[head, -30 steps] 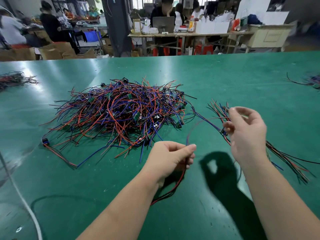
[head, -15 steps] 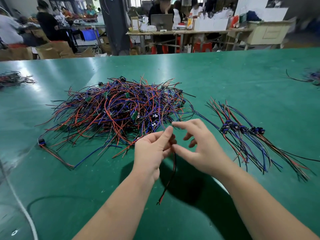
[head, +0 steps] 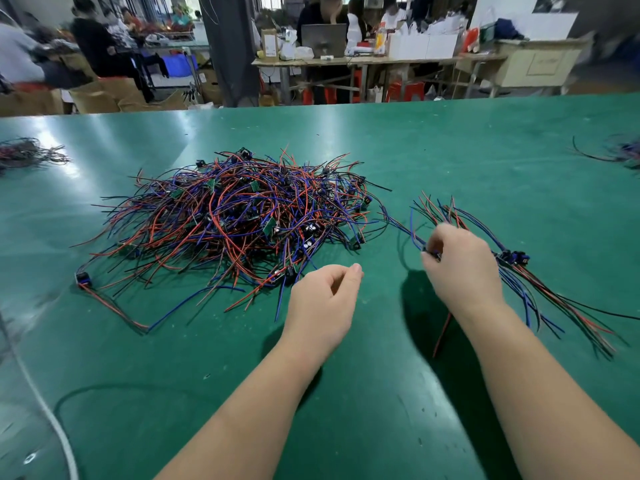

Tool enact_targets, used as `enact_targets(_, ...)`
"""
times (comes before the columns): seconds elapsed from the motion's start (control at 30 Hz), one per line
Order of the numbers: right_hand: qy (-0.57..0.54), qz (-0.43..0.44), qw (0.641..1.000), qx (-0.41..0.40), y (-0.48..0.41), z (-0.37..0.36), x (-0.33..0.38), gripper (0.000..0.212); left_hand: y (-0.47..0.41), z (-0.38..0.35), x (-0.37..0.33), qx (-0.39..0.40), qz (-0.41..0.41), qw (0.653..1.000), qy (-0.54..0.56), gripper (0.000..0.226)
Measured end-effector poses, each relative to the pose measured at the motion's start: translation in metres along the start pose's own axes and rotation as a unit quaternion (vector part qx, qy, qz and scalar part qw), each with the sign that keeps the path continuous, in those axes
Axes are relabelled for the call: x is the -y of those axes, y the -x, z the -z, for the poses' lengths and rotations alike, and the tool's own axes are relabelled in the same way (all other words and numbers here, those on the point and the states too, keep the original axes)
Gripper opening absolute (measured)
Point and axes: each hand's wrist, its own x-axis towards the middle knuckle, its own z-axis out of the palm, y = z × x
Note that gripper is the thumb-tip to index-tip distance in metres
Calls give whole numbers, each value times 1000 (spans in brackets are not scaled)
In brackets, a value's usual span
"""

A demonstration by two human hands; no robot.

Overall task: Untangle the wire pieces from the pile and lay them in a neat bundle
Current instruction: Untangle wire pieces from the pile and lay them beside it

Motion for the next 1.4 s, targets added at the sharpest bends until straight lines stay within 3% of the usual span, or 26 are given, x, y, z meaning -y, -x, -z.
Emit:
enact_targets(0.07, 108, -29, 992, 54, -1, -2, -7, 13, 1, 4, 2, -28, -74, 994, -74, 22)
enact_targets(0.13, 148, -46, 985, 77, 0, -4, -9, 20, 2, 6, 4, -48, -117, 971, -204, 18)
enact_targets(0.23, 186, -57, 977, 83, 2, -6, -7, 26, 5, 8, 10, -26, -61, 919, -388, 36)
enact_targets(0.37, 218, -75, 969, 90, 4, -7, -7, 31, 6, 9, 14, 3, -17, 895, -445, 43)
enact_targets(0.5, 224, -98, 964, 102, 8, -4, -6, 37, -2, 17, 16, -39, -53, 876, -478, 24)
enact_targets(0.67, 45, -4, 998, 43, 16, -1, 10, 28, -11, 28, 15, -54, -32, 874, -481, 14)
enact_targets(0.77, -160, 1, 984, 78, 23, -5, 26, 24, -9, 25, 8, -84, -84, 906, -405, 10)
enact_targets(0.8, -262, -39, 956, 127, 25, -5, 32, 31, -7, 23, 4, -96, -129, 919, -359, 8)
enact_targets(0.9, -519, -172, 800, 246, 29, -5, 45, 42, 2, 19, -9, -48, -285, 924, -251, 17)
enact_targets(1.0, -644, -199, 705, 223, 25, -3, 45, 24, 12, 8, -12, 44, -383, 892, -235, 21)
enact_targets(1.07, -681, -199, 676, 202, 21, 3, 40, 18, 16, 2, -11, 66, -389, 893, -216, 18)
enact_targets(1.1, -679, -195, 679, 201, 20, 6, 37, 20, 17, 0, -10, 66, -382, 899, -204, 16)
enact_targets(1.2, -620, -179, 735, 208, 19, 11, 32, 29, 12, 2, -7, 27, -353, 920, -169, 10)
enact_targets(1.4, -615, -103, 734, 269, 27, 11, 36, 46, 1, 7, 0, -47, -278, 948, -146, 13)
